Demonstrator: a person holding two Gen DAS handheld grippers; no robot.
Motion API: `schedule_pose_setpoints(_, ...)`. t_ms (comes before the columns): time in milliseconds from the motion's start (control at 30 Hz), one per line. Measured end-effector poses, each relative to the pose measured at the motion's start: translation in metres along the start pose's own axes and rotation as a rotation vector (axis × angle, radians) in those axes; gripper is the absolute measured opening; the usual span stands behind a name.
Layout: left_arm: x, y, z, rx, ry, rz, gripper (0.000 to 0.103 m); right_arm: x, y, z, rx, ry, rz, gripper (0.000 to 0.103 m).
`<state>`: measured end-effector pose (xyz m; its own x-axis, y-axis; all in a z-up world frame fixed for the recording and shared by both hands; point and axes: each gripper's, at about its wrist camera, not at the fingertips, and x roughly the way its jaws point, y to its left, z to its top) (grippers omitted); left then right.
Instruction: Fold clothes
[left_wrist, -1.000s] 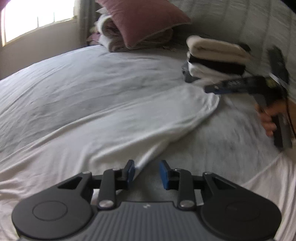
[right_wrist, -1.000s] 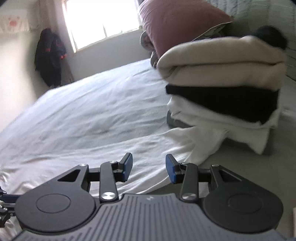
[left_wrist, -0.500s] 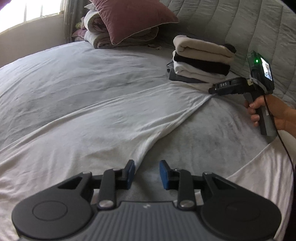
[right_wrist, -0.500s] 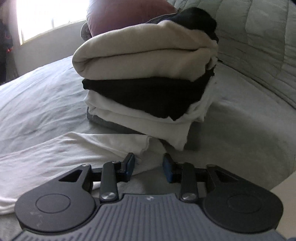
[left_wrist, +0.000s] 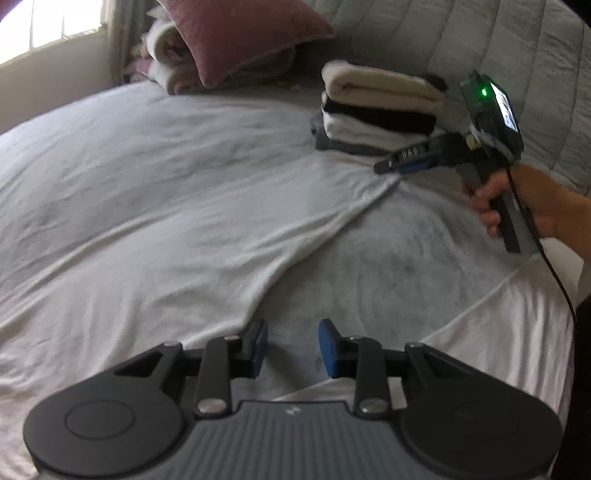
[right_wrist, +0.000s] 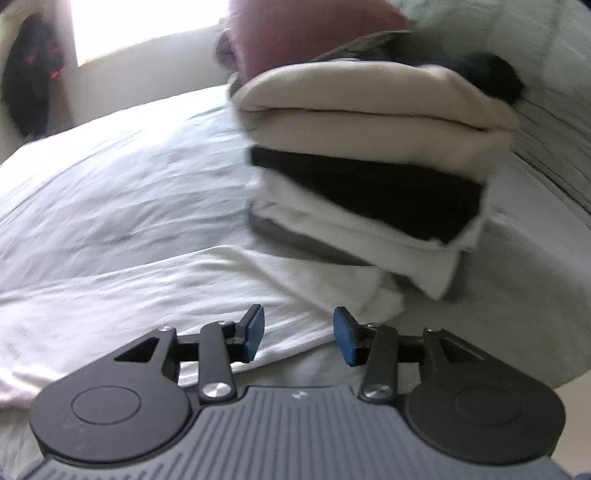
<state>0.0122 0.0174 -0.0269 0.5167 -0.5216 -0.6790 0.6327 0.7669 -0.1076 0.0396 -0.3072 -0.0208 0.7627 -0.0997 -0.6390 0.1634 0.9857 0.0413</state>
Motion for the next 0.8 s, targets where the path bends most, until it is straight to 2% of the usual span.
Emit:
schedule_pose_setpoints(133,-0.012,0.020,-0.001,-0.100,-0.033,0.086,0.040,-0.007,0.023,-0.001,-0.056,-0.006,0.073,0.057)
schedule_pose_setpoints(367,-0.032,0.055,-0.003,-0.276,-0.090,0.235,0.041,0.008,0.056,-0.002,-0.139,0.002,0.151,0.066)
schedule_pose_setpoints(500,-0.049,0.072,-0.015,-0.317,-0.098,0.328,0.041,0.007,0.073,-0.005,-0.177,0.000,0.188,0.070)
schedule_pose_setpoints(800,-0.091,0.105,-0.051,-0.392,-0.102,0.429,0.041,-0.012,0.122,-0.015,-0.332,-0.030,0.289,0.079)
